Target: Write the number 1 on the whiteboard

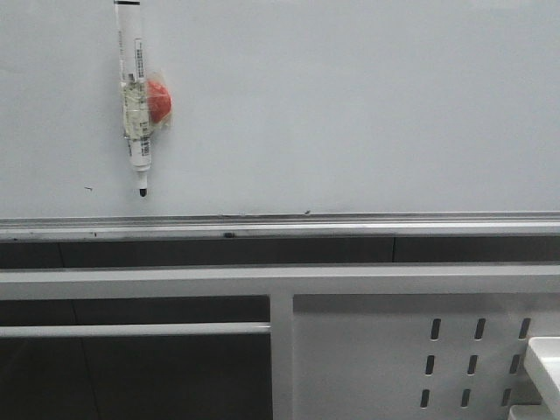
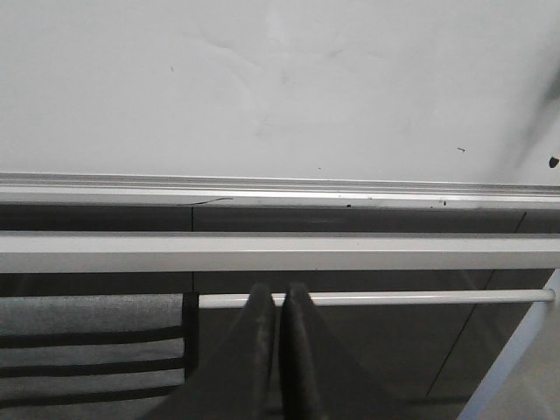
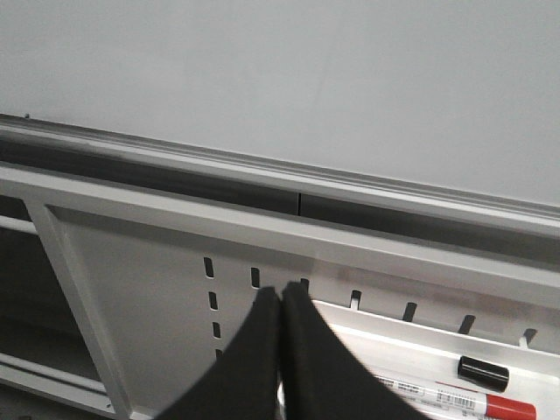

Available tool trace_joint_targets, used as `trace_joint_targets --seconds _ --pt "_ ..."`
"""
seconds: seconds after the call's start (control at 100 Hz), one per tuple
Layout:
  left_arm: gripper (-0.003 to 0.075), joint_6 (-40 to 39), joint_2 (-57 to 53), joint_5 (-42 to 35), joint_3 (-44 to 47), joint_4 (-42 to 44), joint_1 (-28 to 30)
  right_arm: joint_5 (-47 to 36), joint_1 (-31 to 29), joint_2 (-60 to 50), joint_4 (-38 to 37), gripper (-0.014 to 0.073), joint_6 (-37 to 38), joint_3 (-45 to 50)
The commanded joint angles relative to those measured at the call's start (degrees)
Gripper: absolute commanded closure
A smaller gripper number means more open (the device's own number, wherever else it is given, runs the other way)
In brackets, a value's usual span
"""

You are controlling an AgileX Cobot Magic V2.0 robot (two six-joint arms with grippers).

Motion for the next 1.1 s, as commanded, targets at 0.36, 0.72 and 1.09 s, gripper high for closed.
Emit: trace_joint_targets --seconds 0.36,0.72,1.09 --pt "0.0740 -0.58 -1.29 -13.02 2.05 -42.28 0.08 -26.38 -0.35 -1.44 19.79 0.0643 -0.19 0.87" --pt "0.0655 9.41 -0.23 -10.68 -4.50 -48.78 -0.59 -21.63 -0.35 -1.05 30.56 0.0642 -0.30 -5.56" --pt "0.0405 36.46 27.49 8.24 -27.15 -33.66 -0.59 -2.09 -0.24 10.94 19.29 0.0220 -7.86 -22.01"
